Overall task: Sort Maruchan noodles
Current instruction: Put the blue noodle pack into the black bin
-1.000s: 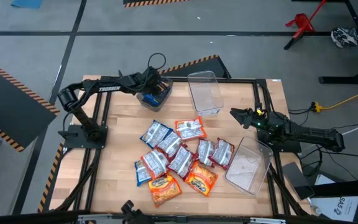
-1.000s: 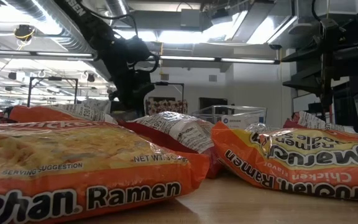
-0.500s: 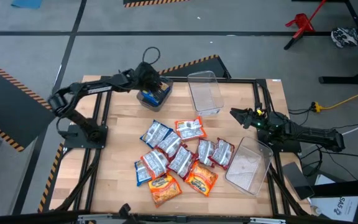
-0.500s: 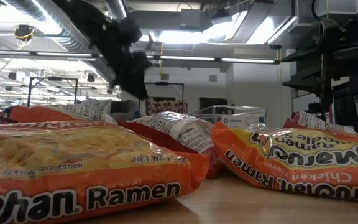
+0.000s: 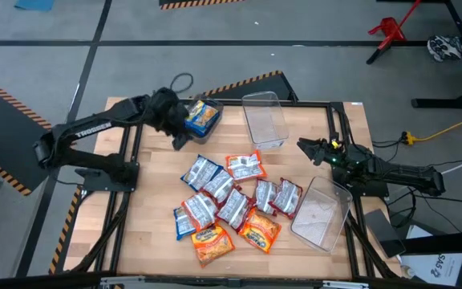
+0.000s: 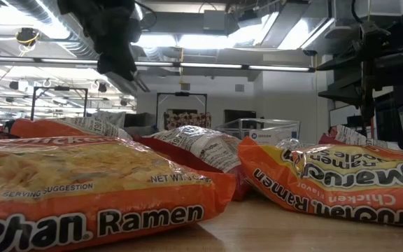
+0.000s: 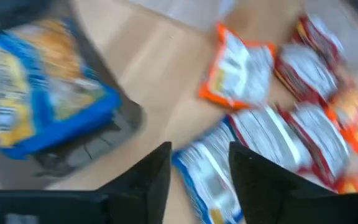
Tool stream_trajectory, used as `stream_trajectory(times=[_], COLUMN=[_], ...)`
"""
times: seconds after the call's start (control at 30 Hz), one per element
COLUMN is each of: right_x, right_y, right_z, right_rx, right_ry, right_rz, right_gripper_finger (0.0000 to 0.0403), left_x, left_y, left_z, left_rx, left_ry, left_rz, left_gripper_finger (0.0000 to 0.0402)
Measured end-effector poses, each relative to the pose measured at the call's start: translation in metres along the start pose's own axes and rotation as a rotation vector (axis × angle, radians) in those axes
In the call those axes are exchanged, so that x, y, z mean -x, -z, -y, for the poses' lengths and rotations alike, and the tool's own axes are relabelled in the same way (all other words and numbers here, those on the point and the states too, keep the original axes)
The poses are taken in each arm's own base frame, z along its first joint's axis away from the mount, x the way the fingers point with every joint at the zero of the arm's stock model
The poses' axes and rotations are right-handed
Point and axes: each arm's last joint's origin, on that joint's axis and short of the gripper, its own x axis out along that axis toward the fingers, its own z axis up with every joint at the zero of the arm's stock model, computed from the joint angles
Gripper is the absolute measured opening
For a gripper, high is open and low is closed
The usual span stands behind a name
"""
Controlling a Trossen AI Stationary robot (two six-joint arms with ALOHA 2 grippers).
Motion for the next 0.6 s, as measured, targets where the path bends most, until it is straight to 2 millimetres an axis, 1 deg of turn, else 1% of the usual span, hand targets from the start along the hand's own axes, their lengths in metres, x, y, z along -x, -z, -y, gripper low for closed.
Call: stream_trajectory(times=[0.13,0.2,0.27,0.43,0.6], right_x=[0.0,0.0,0.0,0.0,0.0], right_y=[-0.001,-0.001,-0.001,-0.001,0.0], right_z=[0.0,0.0,0.0,0.0,0.0], right_rx=[0.003,0.003,0.003,0.002,-0.002], right_ry=[0.012,0.013,0.012,0.012,0.007], right_rz=[0.016,0.016,0.016,0.016,0.01], right_gripper_finger=[0.0278,0.0278,0.0278,0.0278,0.0278], left_x=[-0.018,-0.033,-0.047,-0.076,-0.099], left_y=[0.014,0.023,0.032,0.043,0.052], left_z=[0.023,0.029,0.031,0.022,0.009], left_rx=[-0.073,-0.084,-0.08,-0.053,0.032], left_ry=[0.076,0.076,0.052,-0.012,-0.1], left_rz=[-0.067,-0.092,-0.108,-0.069,-0.09], left_gripper_finger=[0.0202,0.022,0.0235,0.0262,0.0269])
